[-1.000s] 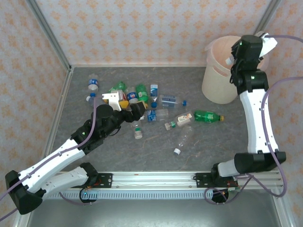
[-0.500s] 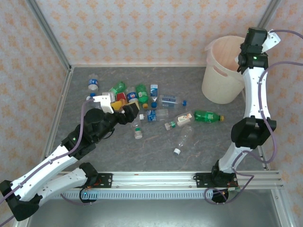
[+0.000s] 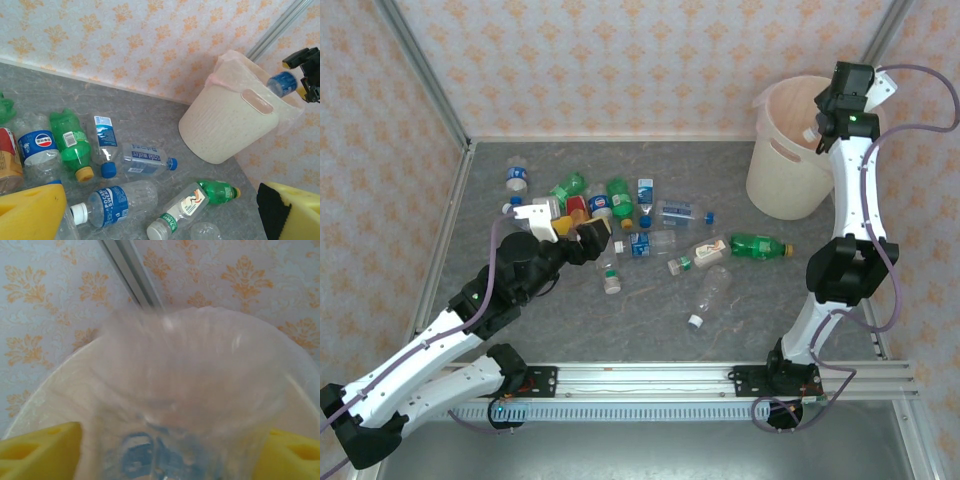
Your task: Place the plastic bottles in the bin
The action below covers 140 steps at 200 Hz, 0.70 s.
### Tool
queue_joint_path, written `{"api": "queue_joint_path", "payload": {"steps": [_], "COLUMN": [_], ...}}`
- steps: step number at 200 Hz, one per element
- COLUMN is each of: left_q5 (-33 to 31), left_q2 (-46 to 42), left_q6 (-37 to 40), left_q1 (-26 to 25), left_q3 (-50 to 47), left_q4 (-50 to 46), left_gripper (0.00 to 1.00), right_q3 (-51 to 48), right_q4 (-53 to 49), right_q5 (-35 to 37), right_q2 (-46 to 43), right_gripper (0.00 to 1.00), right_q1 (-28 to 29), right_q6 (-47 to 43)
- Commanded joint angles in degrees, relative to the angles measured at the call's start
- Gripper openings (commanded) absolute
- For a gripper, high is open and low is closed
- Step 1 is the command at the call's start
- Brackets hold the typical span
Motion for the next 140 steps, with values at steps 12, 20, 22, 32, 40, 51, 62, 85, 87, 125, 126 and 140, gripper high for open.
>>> {"api": "queue_joint_path", "payload": {"steps": [12, 20, 22, 32, 40, 51, 62, 85, 87, 125, 126, 140], "left_q5": [-0.4, 0.0, 0.1, 0.6, 1.1, 1.4, 1.7, 2.5, 2.6, 5.0, 5.1, 6.5], "left_q2": [0.5, 0.8, 0.9, 1.2, 1.6, 2.2, 2.7, 3.8, 3.8, 6.6, 6.7, 7.5], "left_q6": [1.3, 1.3, 1.3, 1.3, 1.3, 1.1, 1.1, 1.3, 1.4, 0.9, 0.9, 0.4], "left_q1": [-0.5, -0.6, -0.6, -0.6, -0.7, -0.6, -0.6, -0.7, -0.6, -0.6, -0.6, -0.6], "left_q3": [0.2, 0.1, 0.1, 0.1, 0.2, 0.5, 0.7, 0.9, 0.9, 1.0, 1.0, 1.3], "left_q4": [-0.3, 0.0, 0.0, 0.2, 0.2, -0.2, -0.7, -1.1, -1.0, -0.3, -0.2, 0.1], "left_gripper": [0.99, 0.99, 0.99, 0.99, 0.99, 0.99, 0.99, 0.99, 0.99, 0.99, 0.99, 0.99], "right_q3": [0.5, 0.3, 0.2, -0.3, -1.2, -3.5, -6.2, -15.7, -16.7, -32.5, -32.7, -38.5], "right_q4": [-0.9, -1.2, -1.4, -2.3, -2.9, -3.3, -3.8, -1.0, -0.6, 2.8, 2.8, 3.2], "right_q5": [-2.1, -2.8, -2.9, -4.0, -5.1, -6.9, -8.8, -11.7, -12.1, -18.0, -18.1, -19.9], "right_q2": [-3.0, -3.8, -4.0, -5.3, -6.7, -9.1, -12.1, -20.8, -21.9, -37.3, -37.5, -42.9], "right_gripper": [0.99, 1.00, 1.00, 1.00, 1.00, 1.00, 1.00, 1.00, 1.00, 1.00, 1.00, 1.00], "right_q1": [0.0, 0.1, 0.0, 0.1, 0.0, 0.1, 0.1, 0.5, 0.6, 0.9, 0.9, 0.9], "right_q6": [-0.3, 0.1, 0.2, 0.9, 1.4, 1.8, 1.9, 1.4, 1.3, 0.7, 0.6, 0.3]}}
